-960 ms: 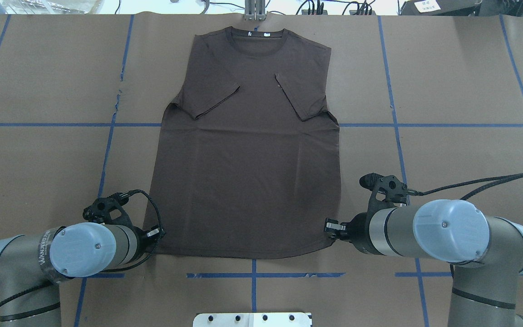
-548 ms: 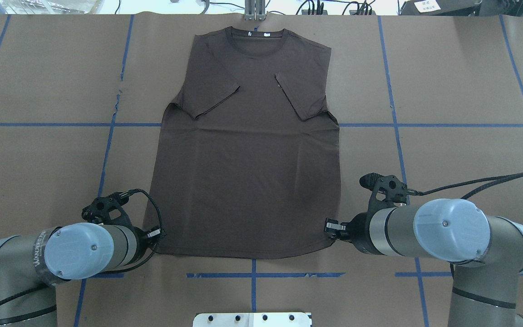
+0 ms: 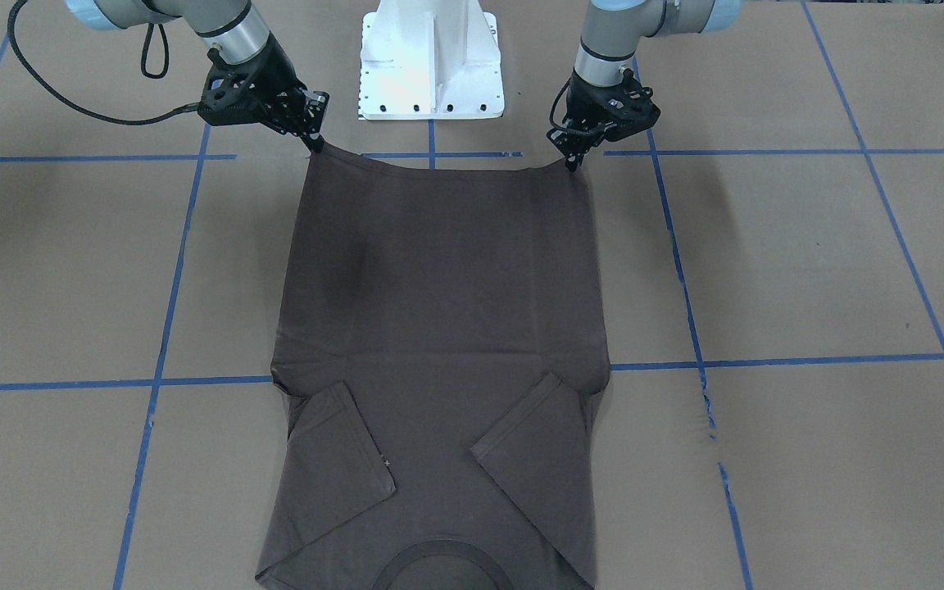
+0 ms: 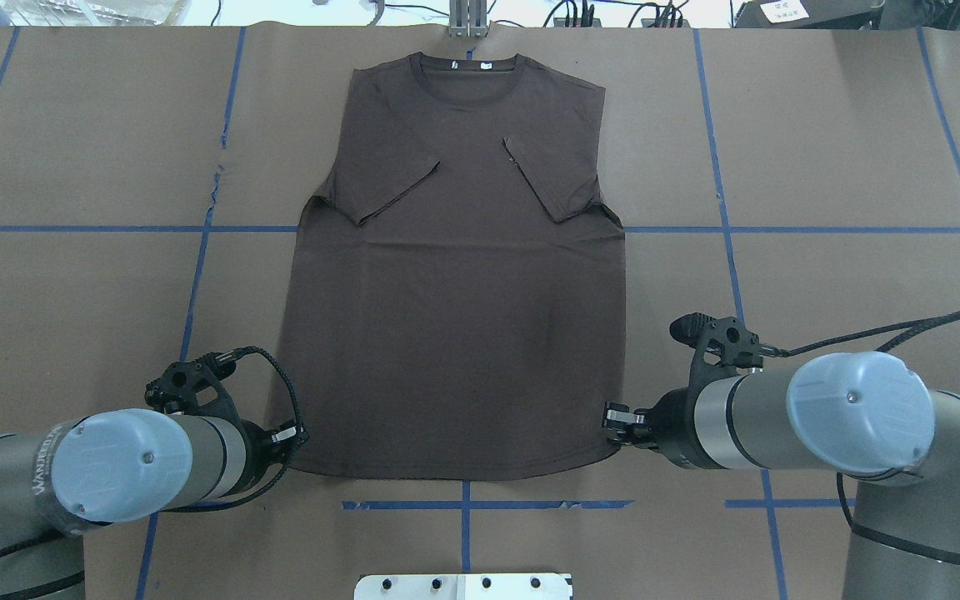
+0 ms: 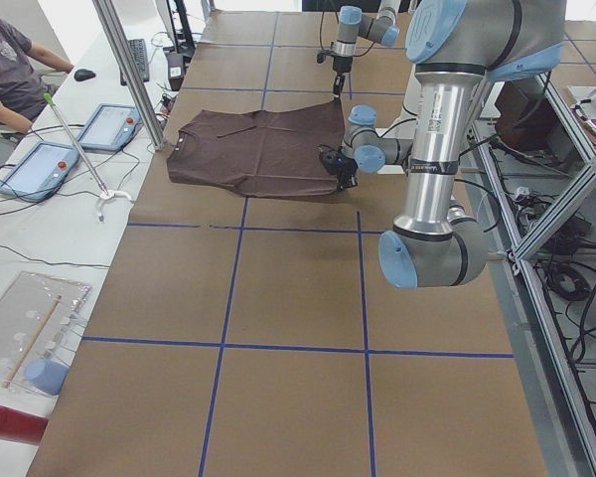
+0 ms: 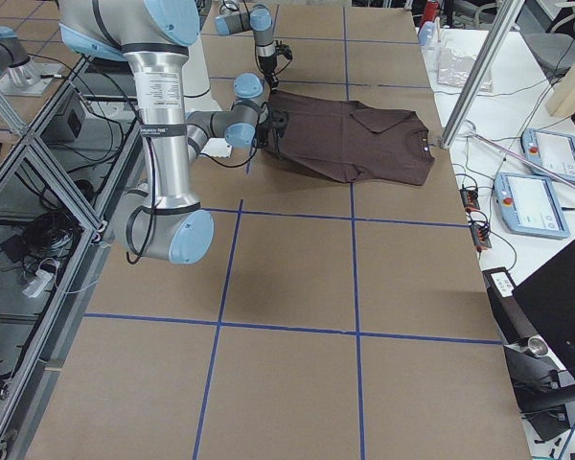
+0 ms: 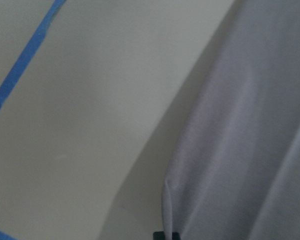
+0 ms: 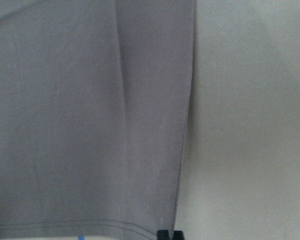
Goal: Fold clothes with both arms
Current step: 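Lift the hem with both grippers and fold it toward the collar, then lower the hem onto the collar and open both grippers, raising the right gripper, then lower the right gripper to the folded shirt's side edge and grasp it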
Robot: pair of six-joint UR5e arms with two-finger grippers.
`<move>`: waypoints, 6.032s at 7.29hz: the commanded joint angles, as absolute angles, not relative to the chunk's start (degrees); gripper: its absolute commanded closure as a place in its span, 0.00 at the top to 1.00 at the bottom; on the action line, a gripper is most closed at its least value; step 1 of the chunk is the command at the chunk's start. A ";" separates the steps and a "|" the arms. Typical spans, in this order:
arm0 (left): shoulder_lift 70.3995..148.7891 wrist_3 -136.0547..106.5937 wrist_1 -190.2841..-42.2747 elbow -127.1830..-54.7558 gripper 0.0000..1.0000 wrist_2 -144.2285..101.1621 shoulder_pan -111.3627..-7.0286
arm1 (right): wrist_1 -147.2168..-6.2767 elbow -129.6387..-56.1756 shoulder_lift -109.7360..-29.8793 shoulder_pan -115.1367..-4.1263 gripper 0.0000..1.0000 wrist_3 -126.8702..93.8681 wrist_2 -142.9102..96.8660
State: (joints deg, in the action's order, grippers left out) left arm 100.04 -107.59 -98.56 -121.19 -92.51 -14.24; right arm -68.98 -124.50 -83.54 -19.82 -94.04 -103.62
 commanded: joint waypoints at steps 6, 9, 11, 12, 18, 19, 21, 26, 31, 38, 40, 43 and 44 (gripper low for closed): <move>101.51 -103.99 -84.46 -142.91 0.00 -95.27 -0.61 | -69.17 -135.18 -91.50 -22.64 0.00 -93.61 -120.50; 102.56 -89.81 -84.11 -139.59 0.00 -99.45 -15.57 | -69.26 -125.11 -83.98 -35.38 0.00 -81.67 -120.94; 102.74 -81.25 -84.11 -134.15 0.00 -102.39 -25.01 | -68.82 -116.93 -78.33 -40.76 0.00 -79.82 -120.50; 103.01 -80.43 -84.46 -132.47 0.00 -103.78 -28.18 | -68.91 -113.33 -76.31 -44.17 0.00 -76.93 -120.67; 117.23 -76.06 -104.82 -97.00 0.00 -103.80 -45.15 | -68.73 -93.73 -60.85 -50.18 0.00 -75.15 -120.32; 118.29 -74.72 -107.81 -93.29 0.00 -103.71 -46.39 | -68.64 -90.47 -58.65 -50.53 0.00 -75.06 -120.32; 120.58 -75.23 -111.09 -89.92 0.00 -103.80 -46.32 | -68.64 -86.51 -55.38 -50.80 0.00 -75.06 -120.15; 121.37 -75.41 -111.18 -88.86 0.00 -103.71 -45.88 | -61.99 -72.79 -48.52 -51.86 0.00 -75.06 -118.92; 122.17 -75.85 -112.50 -87.63 0.87 -103.71 -45.35 | -61.44 -73.39 -49.04 -50.37 0.99 -74.62 -119.01; 122.69 -76.11 -112.32 -89.73 0.99 -103.89 -45.35 | -59.59 -94.48 -68.72 -41.86 0.90 -78.05 -118.22; 122.70 -76.82 -112.67 -90.00 0.99 -103.80 -45.35 | -59.76 -93.61 -68.56 -36.95 0.78 -78.92 -115.95; 122.69 -76.82 -113.38 -90.09 0.99 -103.80 -45.35 | -60.91 -92.81 -68.11 -36.12 0.71 -78.93 -114.87; 122.70 -76.82 -113.38 -90.09 0.99 -103.80 -45.35 | -60.91 -92.90 -68.46 -36.21 0.72 -78.93 -115.05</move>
